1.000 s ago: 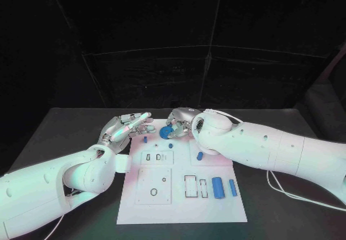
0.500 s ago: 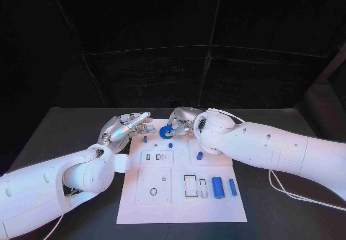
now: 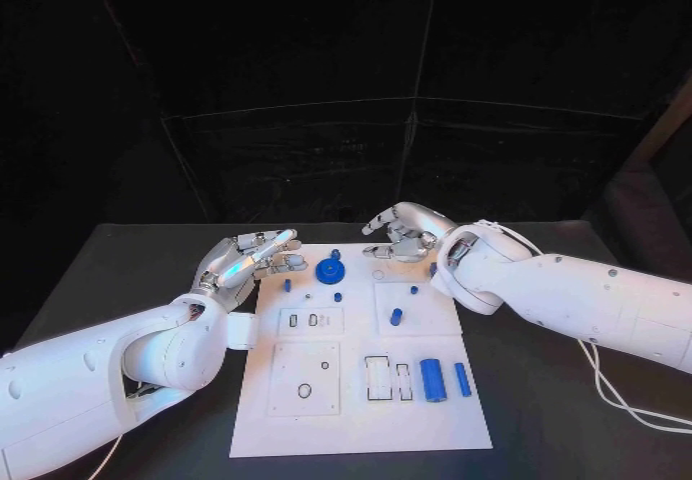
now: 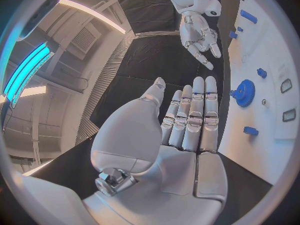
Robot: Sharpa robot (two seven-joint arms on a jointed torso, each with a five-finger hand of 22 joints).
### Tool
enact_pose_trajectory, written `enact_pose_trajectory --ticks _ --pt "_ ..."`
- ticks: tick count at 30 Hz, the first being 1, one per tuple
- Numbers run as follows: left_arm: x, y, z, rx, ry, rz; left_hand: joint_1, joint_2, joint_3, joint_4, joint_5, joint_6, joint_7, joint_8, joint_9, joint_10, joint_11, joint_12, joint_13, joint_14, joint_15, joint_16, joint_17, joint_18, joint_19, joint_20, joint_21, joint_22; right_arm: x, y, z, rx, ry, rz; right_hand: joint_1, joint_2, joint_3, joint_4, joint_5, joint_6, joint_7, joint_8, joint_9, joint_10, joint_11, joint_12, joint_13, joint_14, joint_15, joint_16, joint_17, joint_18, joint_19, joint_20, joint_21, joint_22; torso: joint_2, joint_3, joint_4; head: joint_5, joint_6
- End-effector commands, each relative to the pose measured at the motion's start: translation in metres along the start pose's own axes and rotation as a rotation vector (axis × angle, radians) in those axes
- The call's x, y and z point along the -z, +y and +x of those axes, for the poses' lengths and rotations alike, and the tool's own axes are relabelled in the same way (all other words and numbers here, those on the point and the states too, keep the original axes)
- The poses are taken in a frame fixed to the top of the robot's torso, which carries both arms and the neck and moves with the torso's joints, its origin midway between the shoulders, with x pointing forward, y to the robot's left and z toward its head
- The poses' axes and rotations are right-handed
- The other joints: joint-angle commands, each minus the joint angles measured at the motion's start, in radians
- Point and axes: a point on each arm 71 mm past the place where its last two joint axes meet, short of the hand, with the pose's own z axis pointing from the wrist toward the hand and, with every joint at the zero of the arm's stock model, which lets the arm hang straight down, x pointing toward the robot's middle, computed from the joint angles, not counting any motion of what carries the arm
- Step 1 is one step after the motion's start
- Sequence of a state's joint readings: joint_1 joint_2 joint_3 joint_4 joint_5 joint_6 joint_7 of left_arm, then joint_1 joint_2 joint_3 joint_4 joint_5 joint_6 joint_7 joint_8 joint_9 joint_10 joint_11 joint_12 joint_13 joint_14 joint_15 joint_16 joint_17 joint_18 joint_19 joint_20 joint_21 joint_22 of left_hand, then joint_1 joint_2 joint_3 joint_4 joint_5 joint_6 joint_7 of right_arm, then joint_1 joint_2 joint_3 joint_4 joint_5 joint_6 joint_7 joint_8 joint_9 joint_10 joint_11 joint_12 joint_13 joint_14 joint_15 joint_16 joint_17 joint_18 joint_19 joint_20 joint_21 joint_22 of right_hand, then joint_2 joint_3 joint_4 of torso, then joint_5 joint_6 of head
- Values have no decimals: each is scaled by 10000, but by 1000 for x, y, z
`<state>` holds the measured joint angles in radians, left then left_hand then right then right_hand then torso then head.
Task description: Assemble the parts on the task board
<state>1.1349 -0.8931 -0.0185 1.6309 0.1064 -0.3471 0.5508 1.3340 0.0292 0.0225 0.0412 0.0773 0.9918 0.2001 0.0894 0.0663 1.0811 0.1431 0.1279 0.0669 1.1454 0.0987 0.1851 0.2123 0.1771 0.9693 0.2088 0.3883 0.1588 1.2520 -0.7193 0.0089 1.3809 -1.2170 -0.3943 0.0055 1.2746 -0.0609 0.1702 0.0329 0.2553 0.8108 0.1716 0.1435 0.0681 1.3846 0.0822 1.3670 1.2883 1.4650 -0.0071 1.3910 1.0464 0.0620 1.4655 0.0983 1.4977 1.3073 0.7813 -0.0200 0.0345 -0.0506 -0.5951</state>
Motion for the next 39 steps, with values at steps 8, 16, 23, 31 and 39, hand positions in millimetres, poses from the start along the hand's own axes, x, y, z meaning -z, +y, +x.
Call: enact_pose_trajectory --ticks 8,16,23,31,39 --pt "-3 0 2 21 107 145 4 97 3 -57 -58 52 -1 -53 -9 7 50 -68 -16 61 12 -44 14 60 54 0 -57 -18 28 -42 -25 -932 395 657 474 -139 -22 -425 -231 131 -21 28 -13 -28 -50 -67 -54 202 10 -81 -74 -181 176 0 -45 368 -2 79 -107 -166 44" --pt "-5 1 2 14 97 160 52 97 23 -116 -56 60 -9 -70 -9 20 44 -87 -16 47 15 -77 22 58 52 0 -69 -29 38 -70 -34 -438 498 1153 588 -196 -36 -541 -133 68 -8 -15 -23 -83 -40 -125 -114 200 15 -88 -91 -180 170 0 -49 361 25 114 -78 -237 40" --pt "-6 2 1 14 96 158 60 101 28 -124 -56 65 -12 -71 -8 26 43 -89 -15 47 15 -82 24 58 52 0 -71 -31 48 -86 -35 -356 626 1421 591 -233 -60 -561 -138 50 -4 -26 -24 -91 -36 -133 -121 200 18 -89 -94 -180 169 2 -49 361 30 118 -77 -190 20" --pt "-7 2 1 -2 69 155 60 101 28 -124 -56 65 -12 -71 -8 26 43 -89 -15 47 15 -82 24 58 52 0 -71 -31 55 -90 -34 -378 831 1512 578 -246 -76 -560 -145 51 -4 -25 -23 -81 -34 -122 -105 200 19 -88 -91 -181 171 3 -47 367 20 96 -83 -195 -10" --pt "-7 3 1 4 78 148 60 101 28 -124 -56 65 -12 -71 -8 26 43 -89 -15 47 15 -82 24 58 52 0 -71 -31 58 -95 -29 -431 1043 1642 557 -254 -96 -553 -150 57 -4 -22 -20 -79 -32 -121 -103 200 21 -88 -92 -180 170 4 -49 364 17 89 -61 -229 -10"
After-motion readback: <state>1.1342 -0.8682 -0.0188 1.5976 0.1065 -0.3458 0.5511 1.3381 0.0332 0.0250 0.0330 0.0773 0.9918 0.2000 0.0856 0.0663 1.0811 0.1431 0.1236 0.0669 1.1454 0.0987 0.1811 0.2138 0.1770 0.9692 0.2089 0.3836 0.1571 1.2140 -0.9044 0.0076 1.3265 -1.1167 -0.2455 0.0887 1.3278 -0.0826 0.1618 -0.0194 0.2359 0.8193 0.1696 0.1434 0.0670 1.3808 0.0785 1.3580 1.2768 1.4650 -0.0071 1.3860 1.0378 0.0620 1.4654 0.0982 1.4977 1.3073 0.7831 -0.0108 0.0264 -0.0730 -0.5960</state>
